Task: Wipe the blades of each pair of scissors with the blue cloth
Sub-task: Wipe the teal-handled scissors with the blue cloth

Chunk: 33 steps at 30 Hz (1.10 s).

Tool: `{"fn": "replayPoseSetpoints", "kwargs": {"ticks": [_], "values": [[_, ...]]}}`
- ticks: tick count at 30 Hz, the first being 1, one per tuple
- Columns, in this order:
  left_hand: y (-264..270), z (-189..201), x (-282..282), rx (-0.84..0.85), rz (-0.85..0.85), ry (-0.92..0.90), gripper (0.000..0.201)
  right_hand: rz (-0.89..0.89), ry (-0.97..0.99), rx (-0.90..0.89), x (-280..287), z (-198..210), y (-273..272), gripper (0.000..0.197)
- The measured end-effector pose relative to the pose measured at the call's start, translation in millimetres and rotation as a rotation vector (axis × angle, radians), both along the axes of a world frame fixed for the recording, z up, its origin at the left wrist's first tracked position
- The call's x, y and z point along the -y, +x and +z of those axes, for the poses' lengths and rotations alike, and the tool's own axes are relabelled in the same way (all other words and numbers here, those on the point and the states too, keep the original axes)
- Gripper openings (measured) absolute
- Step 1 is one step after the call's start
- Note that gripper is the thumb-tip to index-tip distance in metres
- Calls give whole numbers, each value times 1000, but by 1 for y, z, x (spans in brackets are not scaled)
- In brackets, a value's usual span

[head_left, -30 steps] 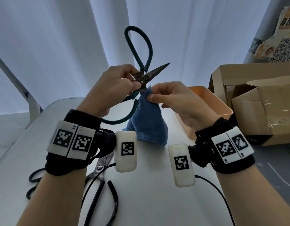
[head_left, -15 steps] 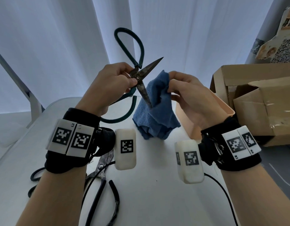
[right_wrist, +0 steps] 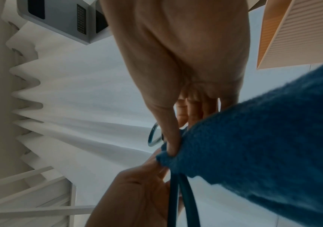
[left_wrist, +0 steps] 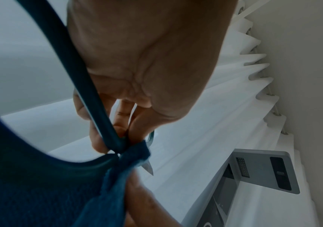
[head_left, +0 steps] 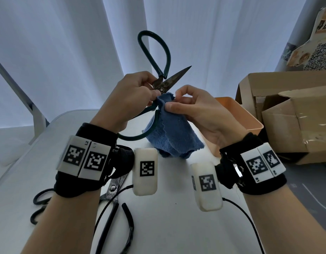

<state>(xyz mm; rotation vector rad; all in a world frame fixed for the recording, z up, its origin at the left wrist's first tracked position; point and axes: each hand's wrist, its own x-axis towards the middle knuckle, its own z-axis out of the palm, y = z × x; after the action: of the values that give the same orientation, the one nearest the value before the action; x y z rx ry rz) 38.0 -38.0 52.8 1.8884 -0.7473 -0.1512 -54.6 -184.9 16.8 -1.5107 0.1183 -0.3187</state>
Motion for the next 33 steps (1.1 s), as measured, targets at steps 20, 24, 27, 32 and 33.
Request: {"fn": "replayPoseSetpoints", "kwargs": {"ticks": [20,24,27,32,33], "values": [[-3,8,-6,-29,-86,-4,18,44,46,61,-5,1,0,26],[-4,8,-6,-19,-92,-1,19,68,49,76,-3,0,0,25],[-3,8,-7,-21,-85,-7,19,118,68,83,0,1,-2,24],[-3,8,-8,-24,-77,-12,18,151,83,80,-1,1,-3,28],[-4,8,-7,-22,-78,-10,18,143,85,76,-2,1,-2,30]]}}
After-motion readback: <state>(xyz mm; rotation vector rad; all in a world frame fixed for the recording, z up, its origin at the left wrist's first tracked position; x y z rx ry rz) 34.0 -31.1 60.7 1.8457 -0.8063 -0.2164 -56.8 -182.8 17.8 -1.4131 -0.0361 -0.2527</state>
